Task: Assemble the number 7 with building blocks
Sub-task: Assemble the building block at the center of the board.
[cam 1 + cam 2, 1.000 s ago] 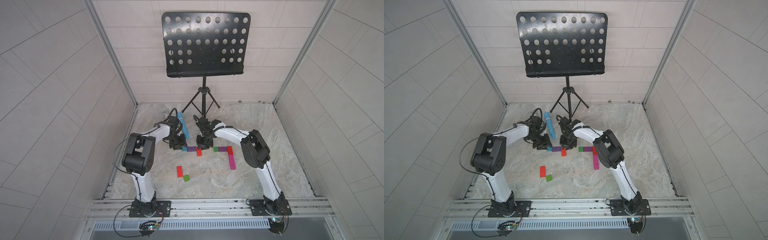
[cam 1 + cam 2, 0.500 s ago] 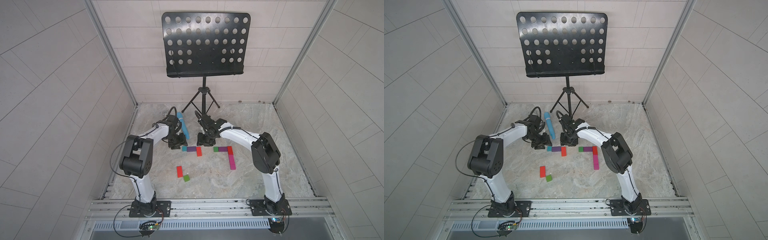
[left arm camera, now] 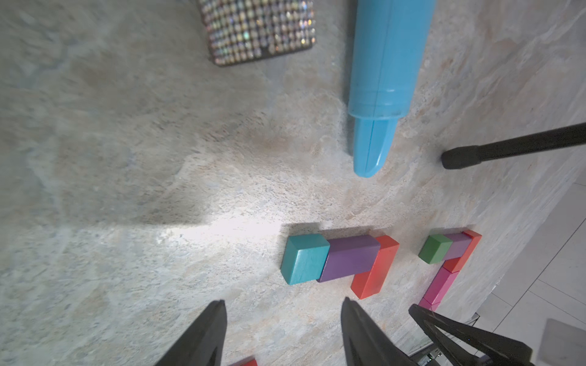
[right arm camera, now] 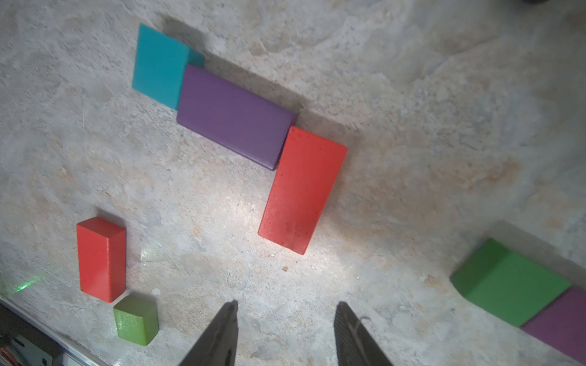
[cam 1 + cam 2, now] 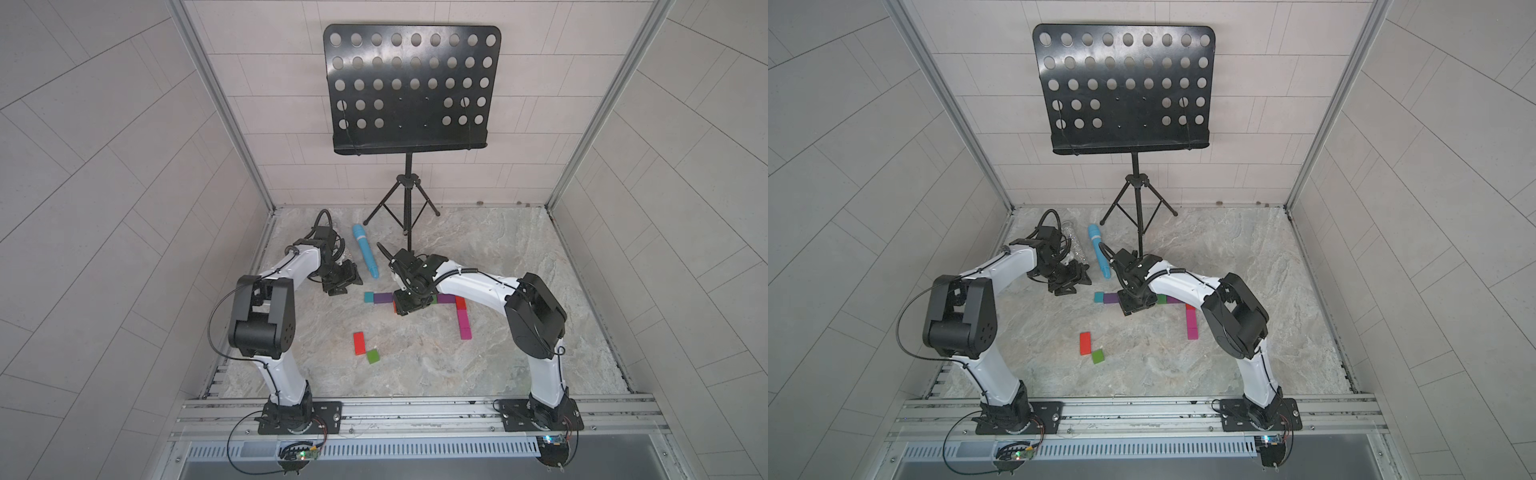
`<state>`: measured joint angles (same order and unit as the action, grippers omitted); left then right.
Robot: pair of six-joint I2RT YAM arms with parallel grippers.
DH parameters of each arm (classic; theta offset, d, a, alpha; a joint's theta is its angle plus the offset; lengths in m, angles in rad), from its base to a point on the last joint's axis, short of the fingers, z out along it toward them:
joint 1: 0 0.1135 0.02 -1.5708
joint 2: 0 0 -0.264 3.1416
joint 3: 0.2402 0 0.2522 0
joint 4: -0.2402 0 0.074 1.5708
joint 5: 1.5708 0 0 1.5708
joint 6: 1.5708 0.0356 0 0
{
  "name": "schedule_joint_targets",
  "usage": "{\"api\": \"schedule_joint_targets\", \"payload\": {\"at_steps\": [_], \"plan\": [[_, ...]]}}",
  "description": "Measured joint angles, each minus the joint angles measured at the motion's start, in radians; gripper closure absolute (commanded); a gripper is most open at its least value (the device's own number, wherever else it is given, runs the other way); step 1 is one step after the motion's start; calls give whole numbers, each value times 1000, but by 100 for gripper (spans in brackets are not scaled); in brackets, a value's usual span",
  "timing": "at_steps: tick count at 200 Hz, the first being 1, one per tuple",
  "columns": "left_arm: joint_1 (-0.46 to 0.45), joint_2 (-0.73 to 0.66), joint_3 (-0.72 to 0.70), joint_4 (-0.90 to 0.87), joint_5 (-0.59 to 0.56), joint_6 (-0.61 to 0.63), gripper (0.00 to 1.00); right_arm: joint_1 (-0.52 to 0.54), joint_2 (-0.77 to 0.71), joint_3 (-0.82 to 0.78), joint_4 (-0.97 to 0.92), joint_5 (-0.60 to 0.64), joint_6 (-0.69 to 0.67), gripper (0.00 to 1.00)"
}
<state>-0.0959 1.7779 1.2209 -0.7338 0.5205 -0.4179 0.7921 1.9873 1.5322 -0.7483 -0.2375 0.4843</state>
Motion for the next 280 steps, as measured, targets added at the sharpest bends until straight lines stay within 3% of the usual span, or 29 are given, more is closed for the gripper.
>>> {"api": "schedule_joint_targets", "payload": {"at_steps": [280], "plan": [[4,-2,-27,4,29,-1,35,6,134,61,3,33,-31,54]]}}
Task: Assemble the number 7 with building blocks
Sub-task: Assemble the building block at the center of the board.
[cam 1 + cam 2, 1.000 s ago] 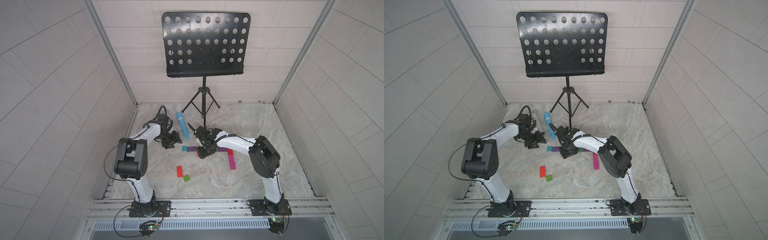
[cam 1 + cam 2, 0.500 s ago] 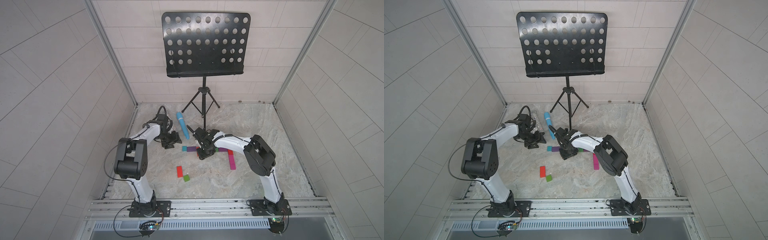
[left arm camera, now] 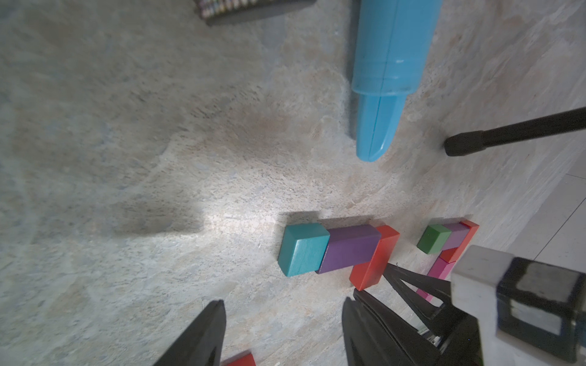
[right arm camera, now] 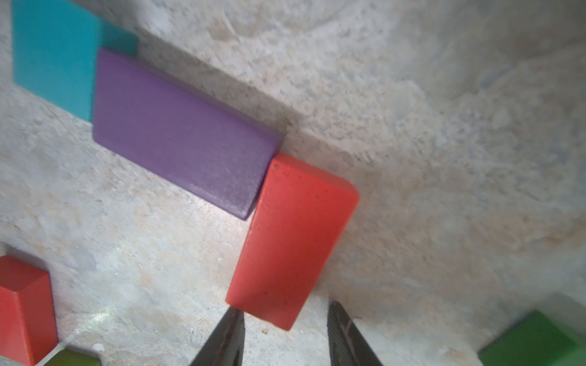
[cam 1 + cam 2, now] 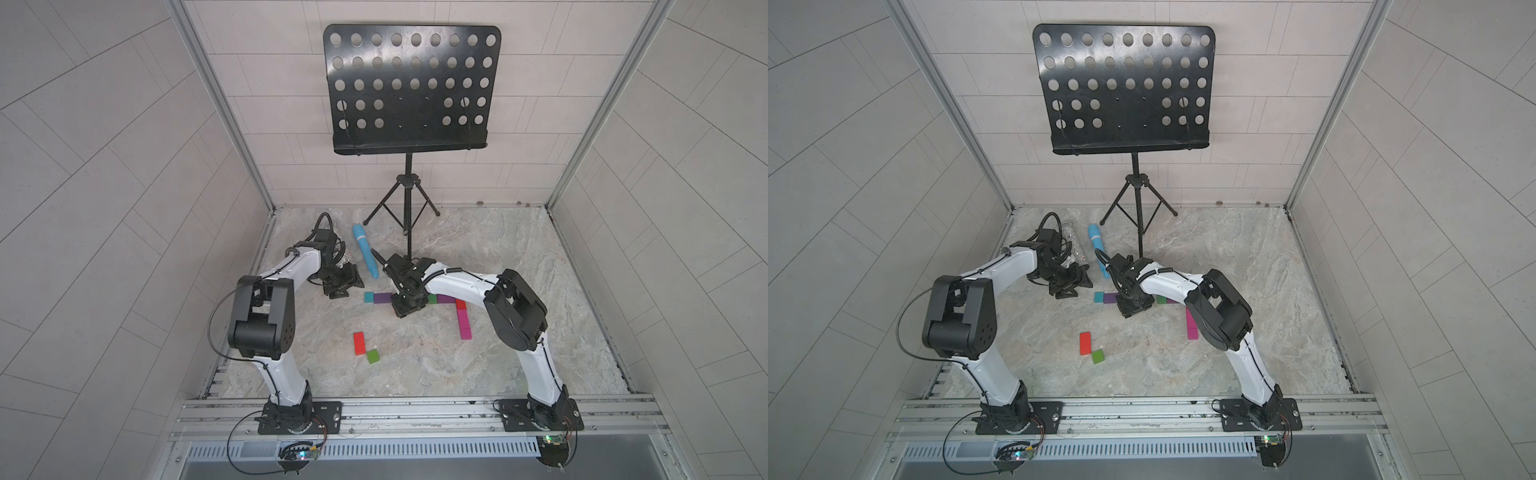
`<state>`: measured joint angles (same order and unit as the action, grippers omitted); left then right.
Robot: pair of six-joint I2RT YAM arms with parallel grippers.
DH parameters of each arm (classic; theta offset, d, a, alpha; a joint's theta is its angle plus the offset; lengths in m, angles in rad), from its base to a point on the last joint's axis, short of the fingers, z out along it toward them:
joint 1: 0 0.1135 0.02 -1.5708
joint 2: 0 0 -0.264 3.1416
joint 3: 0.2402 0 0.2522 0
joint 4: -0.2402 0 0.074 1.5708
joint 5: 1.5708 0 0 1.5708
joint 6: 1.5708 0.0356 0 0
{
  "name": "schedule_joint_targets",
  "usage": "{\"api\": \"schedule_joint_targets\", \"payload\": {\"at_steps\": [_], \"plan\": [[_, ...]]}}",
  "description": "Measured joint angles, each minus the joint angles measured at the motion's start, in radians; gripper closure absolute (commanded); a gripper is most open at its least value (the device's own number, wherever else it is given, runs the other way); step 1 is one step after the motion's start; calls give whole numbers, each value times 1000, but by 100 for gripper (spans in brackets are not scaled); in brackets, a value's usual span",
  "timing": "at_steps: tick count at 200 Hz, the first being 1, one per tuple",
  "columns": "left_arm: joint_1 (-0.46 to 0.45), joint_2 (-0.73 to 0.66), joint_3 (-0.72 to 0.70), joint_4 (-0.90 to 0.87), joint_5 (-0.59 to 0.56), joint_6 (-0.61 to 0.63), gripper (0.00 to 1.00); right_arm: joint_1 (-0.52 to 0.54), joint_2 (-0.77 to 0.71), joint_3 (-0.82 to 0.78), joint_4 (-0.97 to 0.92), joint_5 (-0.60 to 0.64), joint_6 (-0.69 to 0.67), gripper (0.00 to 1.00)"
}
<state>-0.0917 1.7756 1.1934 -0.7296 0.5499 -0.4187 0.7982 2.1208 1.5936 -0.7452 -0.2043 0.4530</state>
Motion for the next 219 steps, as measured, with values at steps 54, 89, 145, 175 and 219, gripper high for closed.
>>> {"api": "schedule_joint_targets", "payload": {"at_steps": [54,89,145,175,219], "plan": [[0,0,-1,1,3,0,35,0,9,14,-6,0,8,54],[0,1,-1,2,5,0,35,0,15,24,-9,0,14,54],[0,1,-1,8,7,0,35,0,23,37,-13,0,18,54],[0,1,-1,8,7,0,35,0,23,37,-13,-3,19,53],[0,1,-1,7,7,1,35,0,18,36,-16,-19,37,48]]}}
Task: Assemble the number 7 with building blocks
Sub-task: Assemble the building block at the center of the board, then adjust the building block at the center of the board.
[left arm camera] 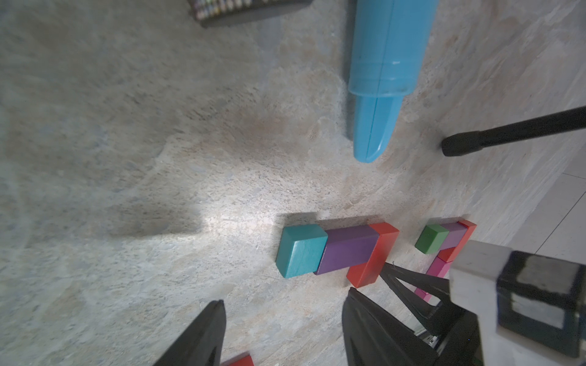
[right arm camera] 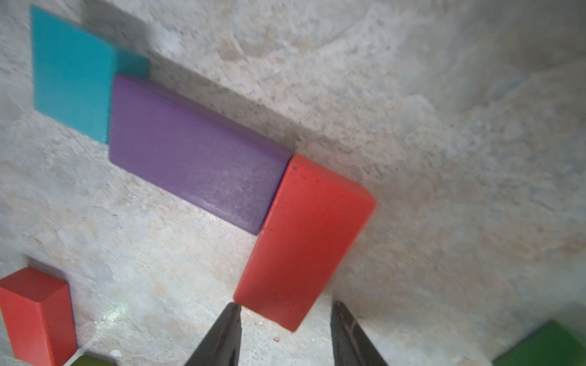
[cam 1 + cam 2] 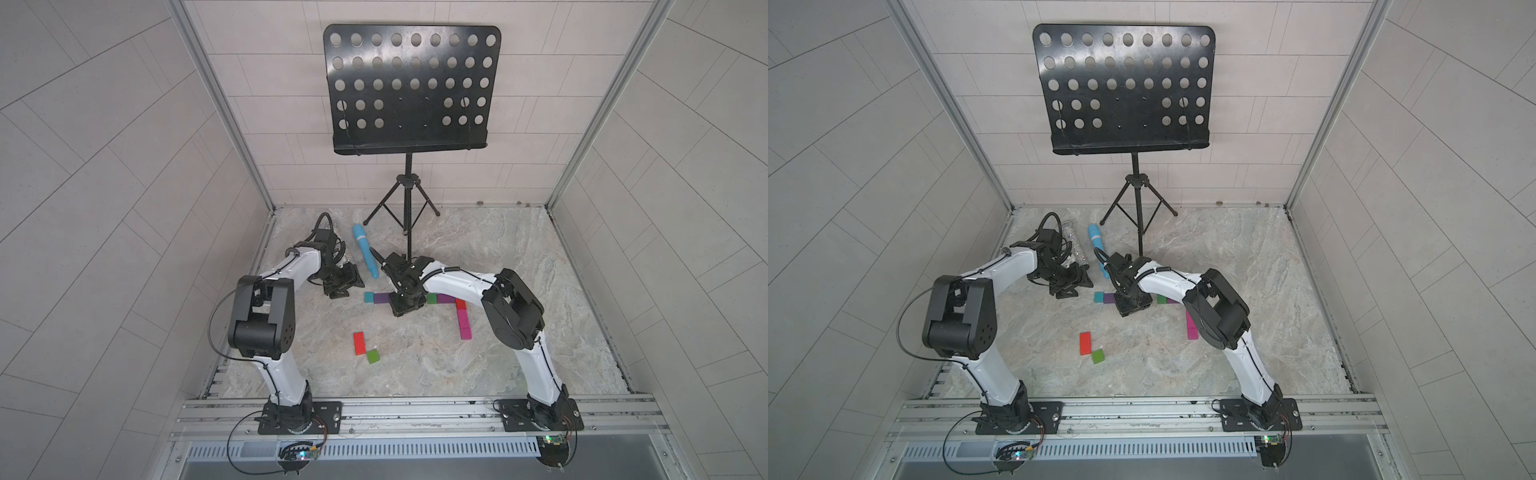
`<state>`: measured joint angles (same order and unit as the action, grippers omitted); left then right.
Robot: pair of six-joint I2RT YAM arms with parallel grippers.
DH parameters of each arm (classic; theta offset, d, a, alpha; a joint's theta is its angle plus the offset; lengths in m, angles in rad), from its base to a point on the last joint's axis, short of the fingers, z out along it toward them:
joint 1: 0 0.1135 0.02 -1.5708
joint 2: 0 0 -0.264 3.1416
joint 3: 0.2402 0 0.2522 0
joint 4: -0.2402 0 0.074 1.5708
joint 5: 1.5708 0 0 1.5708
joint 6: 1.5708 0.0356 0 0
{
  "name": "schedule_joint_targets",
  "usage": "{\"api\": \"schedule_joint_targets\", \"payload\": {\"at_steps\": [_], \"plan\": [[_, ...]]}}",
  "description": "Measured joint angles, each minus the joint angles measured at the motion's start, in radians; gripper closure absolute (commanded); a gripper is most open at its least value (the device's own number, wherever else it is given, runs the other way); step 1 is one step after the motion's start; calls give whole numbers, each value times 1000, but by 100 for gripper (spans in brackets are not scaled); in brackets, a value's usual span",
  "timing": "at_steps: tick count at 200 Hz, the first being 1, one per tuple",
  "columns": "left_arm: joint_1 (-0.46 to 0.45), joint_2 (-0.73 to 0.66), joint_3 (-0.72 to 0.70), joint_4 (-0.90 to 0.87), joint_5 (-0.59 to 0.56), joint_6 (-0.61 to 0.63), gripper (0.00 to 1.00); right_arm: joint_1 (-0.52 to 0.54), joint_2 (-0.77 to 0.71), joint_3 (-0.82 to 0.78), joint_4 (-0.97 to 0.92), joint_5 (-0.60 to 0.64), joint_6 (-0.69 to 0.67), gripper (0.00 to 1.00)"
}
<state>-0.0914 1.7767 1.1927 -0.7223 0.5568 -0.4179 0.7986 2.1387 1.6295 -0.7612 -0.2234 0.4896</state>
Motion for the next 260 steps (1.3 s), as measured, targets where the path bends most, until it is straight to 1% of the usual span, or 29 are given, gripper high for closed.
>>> {"api": "schedule_joint_targets", "payload": {"at_steps": [31,90,122,150,224,260], "plan": [[0,12,1,0,-2,1,35,0,-41,-2,-19,12,14,43],[-10,130,97,-6,-6,19,35,0,-125,34,-22,103,40,42],[-32,162,129,-16,-37,28,36,0,-127,55,-20,117,42,42],[-54,181,141,-32,-69,36,41,-3,-127,55,-20,121,42,42],[-108,199,180,-97,-179,60,42,-47,-143,24,-10,120,46,42],[-124,218,212,-109,-206,60,42,-68,-165,1,-5,118,46,43]]}}
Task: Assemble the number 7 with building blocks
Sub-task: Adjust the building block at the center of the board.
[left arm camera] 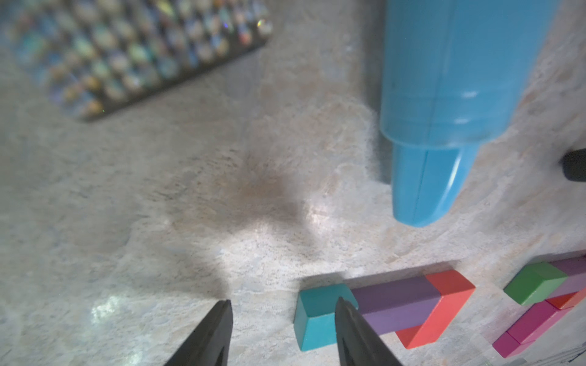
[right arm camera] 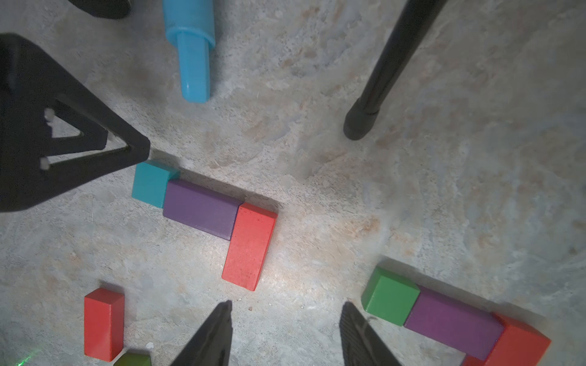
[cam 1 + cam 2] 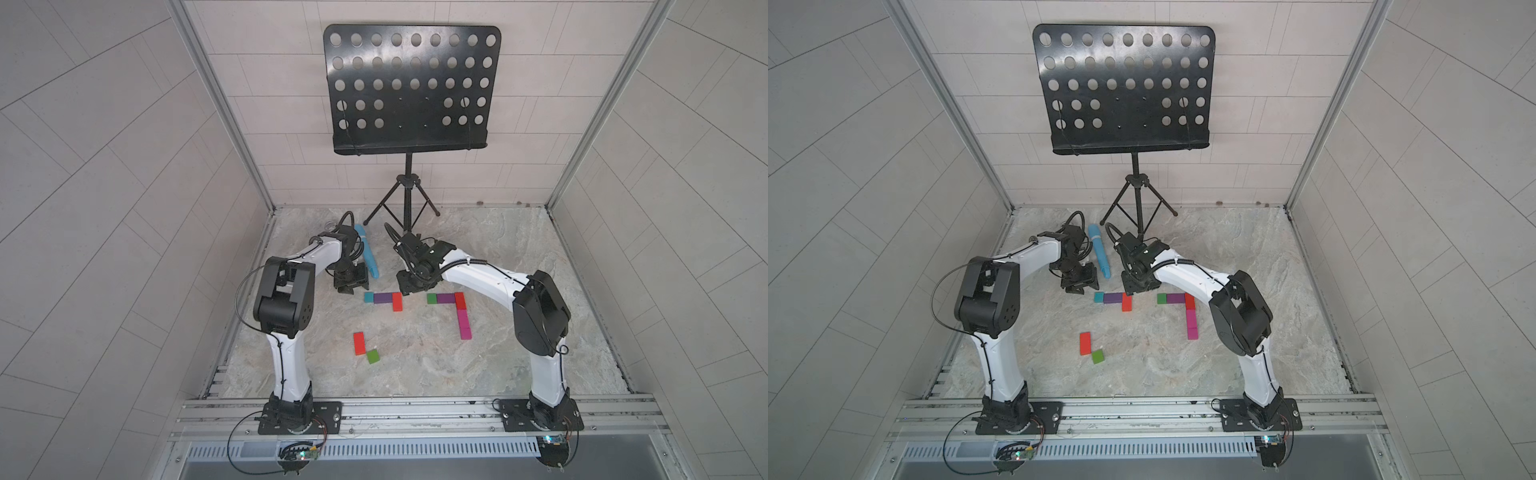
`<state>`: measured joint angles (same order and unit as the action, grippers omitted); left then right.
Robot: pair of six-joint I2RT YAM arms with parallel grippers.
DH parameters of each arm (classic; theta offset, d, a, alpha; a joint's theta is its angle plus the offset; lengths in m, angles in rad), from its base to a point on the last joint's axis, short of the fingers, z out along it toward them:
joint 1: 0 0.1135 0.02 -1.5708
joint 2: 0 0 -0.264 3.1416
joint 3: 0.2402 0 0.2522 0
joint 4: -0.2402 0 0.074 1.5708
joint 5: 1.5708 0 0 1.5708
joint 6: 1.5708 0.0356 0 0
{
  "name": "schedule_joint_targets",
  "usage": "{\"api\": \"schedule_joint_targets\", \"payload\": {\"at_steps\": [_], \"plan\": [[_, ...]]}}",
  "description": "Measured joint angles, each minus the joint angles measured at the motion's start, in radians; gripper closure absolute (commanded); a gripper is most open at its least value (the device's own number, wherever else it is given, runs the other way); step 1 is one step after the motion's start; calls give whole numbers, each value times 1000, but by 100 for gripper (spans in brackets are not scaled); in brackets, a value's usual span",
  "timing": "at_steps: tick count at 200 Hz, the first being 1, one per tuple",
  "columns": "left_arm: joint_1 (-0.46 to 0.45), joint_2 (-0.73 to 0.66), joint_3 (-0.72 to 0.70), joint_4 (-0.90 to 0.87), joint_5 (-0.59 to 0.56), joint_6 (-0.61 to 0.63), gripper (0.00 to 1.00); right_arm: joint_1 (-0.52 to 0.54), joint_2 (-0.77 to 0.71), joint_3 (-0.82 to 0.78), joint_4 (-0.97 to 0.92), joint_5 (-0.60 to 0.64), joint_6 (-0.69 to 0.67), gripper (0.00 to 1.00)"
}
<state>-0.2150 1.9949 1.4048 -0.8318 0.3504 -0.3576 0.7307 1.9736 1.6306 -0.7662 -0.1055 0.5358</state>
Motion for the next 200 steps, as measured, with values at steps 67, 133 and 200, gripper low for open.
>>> {"api": "schedule_joint_targets", "payload": {"at_steps": [67,133,200], "plan": [[-21,24,13,-22,-35,5,42,-19,-5,-23,4,-10,0,43],[-23,24,14,-28,-40,11,41,-25,-5,-34,13,-26,0,43],[-24,24,14,-29,-39,11,41,-25,-5,-36,20,-29,8,43]]}}
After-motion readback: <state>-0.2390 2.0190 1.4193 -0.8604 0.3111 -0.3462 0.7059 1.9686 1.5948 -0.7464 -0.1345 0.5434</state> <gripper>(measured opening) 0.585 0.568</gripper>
